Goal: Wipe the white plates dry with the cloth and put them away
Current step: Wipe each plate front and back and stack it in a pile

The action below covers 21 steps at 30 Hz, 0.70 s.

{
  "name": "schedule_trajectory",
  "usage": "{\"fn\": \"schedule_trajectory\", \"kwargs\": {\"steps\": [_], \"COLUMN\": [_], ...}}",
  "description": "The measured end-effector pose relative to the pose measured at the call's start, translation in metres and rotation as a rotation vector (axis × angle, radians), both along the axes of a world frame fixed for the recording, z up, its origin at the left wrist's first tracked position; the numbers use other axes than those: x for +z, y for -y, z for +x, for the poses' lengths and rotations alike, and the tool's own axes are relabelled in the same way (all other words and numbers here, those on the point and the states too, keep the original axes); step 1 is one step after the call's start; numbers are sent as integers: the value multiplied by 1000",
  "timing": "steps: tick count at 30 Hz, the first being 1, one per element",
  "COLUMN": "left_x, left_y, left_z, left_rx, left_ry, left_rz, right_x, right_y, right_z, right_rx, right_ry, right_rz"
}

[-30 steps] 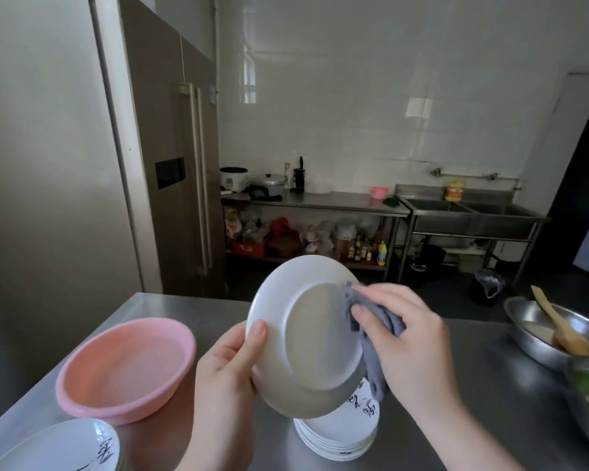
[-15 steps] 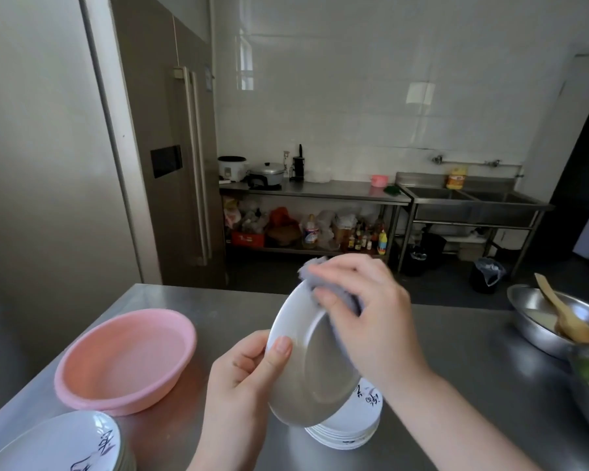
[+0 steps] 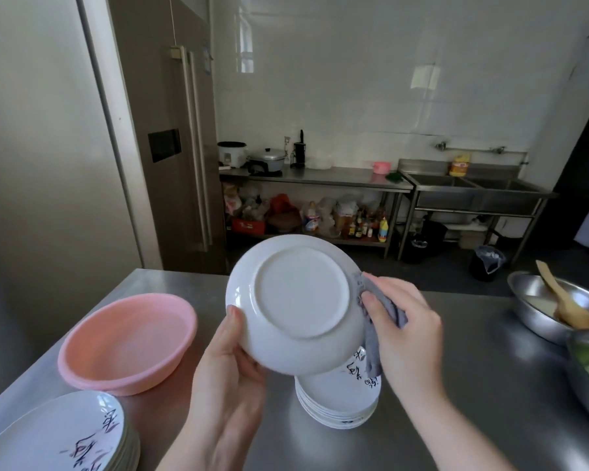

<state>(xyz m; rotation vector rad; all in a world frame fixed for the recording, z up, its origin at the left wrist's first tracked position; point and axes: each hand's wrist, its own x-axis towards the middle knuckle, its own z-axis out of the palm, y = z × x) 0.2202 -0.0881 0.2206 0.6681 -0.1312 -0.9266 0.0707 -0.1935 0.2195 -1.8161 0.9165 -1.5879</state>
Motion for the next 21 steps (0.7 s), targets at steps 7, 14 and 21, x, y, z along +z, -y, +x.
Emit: {"fn": "schedule_trajectory", "kwargs": {"steps": [7, 14, 21], "left_x": [1, 6, 8], "left_y": [10, 10, 7], "left_z": [-12, -7, -14], "left_rx": [-51, -6, 19], "left_ry": [-269, -338, -174], "left_rz": [22, 36, -19], "right_x": [-32, -22, -28], "right_y": [-47, -34, -32], "right_z": [29, 17, 12], "right_rx": [16, -117, -100], "right_ry": [-308, -212, -203], "right_rz": [-575, -478, -467]}}
